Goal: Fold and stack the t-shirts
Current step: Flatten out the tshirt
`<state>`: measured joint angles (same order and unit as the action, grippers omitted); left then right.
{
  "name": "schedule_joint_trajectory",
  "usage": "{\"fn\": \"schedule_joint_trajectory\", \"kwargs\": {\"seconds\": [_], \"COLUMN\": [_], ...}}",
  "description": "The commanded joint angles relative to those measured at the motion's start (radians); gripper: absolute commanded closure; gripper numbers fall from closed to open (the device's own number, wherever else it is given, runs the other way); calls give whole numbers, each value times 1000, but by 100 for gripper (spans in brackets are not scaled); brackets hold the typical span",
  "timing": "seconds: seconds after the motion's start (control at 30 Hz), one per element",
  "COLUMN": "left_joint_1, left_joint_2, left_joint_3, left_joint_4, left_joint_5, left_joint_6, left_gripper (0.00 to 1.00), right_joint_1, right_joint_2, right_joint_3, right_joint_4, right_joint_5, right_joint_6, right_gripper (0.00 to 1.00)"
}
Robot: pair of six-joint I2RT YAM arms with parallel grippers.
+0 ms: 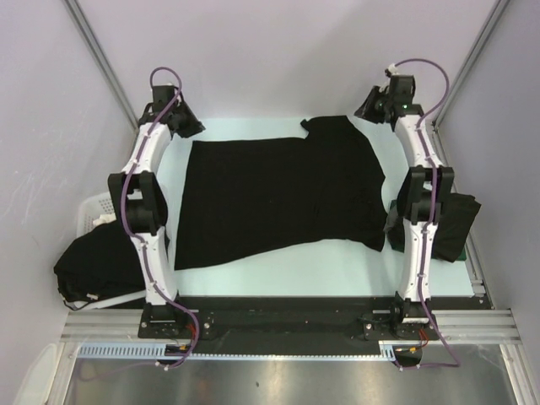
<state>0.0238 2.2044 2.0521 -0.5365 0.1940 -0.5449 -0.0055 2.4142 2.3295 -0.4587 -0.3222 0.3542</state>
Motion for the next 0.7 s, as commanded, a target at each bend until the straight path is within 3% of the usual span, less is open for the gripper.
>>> {"fn": "schedule_joint_trajectory", "kwargs": {"seconds": [0.0, 0.13, 0.33, 0.67], "left_joint_1": [-13, -15, -45, -56], "left_joint_2": [-211, -337, -474, -589], "left_joint_3": [-191, -380, -527, -581], "left_joint_4": [-19, -22, -45, -112], "left_joint_5": [-7, 13, 42, 38], "left_joint_6": [65, 82, 109, 146], "left_gripper": [80, 79, 78, 77], "right_joint_1": [33, 65, 96, 101], "right_joint_2": [-176, -312, -493, -598], "right_joint_3": [-116, -306, -589, -789], "right_joint_4": [-285, -402, -455, -486], "right_joint_5": [67, 124, 161, 236], "right_joint_6": [-83, -118, -109, -127], "right_gripper": [73, 70, 65, 63]}}
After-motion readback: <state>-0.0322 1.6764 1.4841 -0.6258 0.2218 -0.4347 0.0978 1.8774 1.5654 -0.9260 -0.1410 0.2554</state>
